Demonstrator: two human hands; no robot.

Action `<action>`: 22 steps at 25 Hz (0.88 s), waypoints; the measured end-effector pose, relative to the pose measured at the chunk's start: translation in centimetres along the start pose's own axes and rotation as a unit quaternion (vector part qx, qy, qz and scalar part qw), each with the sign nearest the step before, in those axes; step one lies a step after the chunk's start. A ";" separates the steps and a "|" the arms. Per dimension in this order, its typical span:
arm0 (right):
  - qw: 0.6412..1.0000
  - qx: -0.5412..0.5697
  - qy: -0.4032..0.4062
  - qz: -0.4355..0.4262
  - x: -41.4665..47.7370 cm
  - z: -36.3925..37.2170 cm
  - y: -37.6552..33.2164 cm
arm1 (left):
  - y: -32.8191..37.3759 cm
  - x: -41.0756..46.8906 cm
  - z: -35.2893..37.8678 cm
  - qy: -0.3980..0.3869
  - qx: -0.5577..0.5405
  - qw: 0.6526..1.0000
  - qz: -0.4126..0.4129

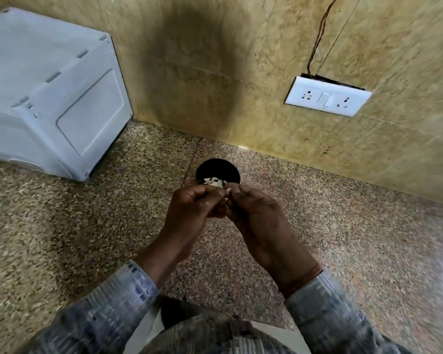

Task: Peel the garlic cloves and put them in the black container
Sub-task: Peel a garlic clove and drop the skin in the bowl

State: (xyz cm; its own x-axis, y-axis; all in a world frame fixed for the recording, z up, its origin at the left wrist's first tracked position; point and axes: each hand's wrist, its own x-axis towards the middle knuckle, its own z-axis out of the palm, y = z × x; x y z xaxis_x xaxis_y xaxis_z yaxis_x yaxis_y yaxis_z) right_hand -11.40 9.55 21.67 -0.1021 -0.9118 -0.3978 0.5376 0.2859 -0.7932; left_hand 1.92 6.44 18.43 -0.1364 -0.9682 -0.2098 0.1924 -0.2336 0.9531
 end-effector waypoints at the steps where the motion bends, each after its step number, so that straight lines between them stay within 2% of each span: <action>1: 1.000 -0.020 0.015 -0.013 0.1 -0.1 0.3 | -0.2 0.1 0.0 -0.007 -0.010 1.000 -0.014; 5: 0.974 -0.177 0.085 -0.112 0.4 -0.4 1.8 | -0.9 0.3 -0.2 -0.015 0.003 1.000 -0.022; 8: 0.958 -0.225 0.118 -0.136 0.4 -0.4 2.5 | -1.3 0.5 -0.8 -0.028 0.086 0.996 0.011; 11: 0.966 -0.208 0.121 -0.100 0.4 -0.5 2.6 | -1.4 1.0 -1.9 -0.045 0.209 0.974 0.074; 14: 0.983 -0.143 0.109 -0.021 0.6 -0.8 2.5 | -1.9 1.2 -2.6 -0.093 0.270 0.948 0.139; 18: 0.991 -0.018 0.110 0.073 0.8 -0.9 2.7 | -2.7 1.6 -3.3 -0.114 0.281 0.939 0.164; 22: 0.992 -0.001 0.110 0.064 1.0 -0.6 3.5 | -3.1 1.7 -3.5 -0.118 0.266 0.943 0.159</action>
State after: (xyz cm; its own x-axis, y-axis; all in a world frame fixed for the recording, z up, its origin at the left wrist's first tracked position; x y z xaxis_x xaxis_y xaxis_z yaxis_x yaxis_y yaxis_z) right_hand -10.15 9.82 18.19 -0.2128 -0.7822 -0.5856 0.5557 0.3960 -0.7310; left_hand 4.52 5.18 14.36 -0.3792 -0.9199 0.1002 -0.2464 0.2048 0.9473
